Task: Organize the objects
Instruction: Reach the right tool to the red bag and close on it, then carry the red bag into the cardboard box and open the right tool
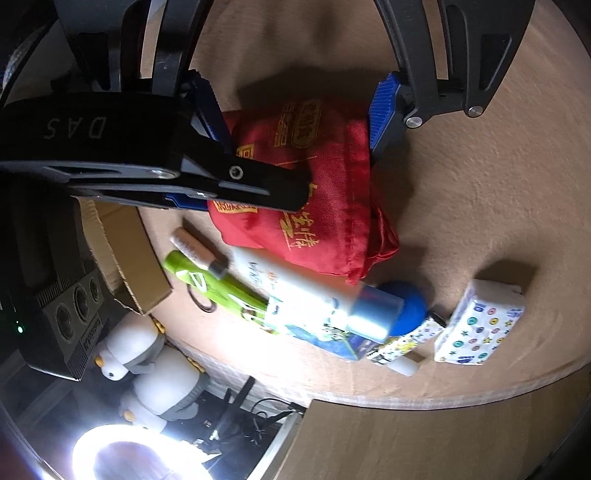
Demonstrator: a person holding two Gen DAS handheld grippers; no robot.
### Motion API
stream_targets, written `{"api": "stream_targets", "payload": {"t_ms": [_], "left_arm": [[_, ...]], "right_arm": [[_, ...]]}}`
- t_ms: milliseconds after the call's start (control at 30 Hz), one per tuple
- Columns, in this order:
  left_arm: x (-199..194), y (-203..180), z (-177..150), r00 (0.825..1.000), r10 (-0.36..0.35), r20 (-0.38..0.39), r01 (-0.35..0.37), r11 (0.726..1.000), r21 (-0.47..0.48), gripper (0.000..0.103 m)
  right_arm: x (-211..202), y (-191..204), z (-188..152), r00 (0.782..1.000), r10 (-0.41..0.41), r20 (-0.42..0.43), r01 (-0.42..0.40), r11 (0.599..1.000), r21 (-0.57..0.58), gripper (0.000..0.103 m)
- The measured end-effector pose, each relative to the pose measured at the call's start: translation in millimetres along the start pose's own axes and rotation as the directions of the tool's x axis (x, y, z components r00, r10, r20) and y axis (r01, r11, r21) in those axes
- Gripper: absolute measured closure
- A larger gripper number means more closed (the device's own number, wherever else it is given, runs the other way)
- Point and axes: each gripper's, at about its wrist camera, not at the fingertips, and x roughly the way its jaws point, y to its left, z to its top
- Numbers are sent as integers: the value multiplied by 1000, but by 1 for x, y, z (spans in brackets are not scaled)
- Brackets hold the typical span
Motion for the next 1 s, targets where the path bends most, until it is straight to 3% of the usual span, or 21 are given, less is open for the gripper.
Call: {"api": "stream_targets", "payload": {"t_ms": [267,467,1000], "left_arm": [[-12,-49,-4,999,-18,42,16,998,53,34],[-16,-109,6,996,-58,67,48,989,137,34],[36,-290,19,982,-188,10,171,914,368,34]], "right_arm": [[-38,-12,-11,998,-4,56,5,1000,-18,48],[-91,-32,-21,989,-37,144,40,999,-20,48],[-212,-153,-60,933,-183,311,140,978,154,48]]}}
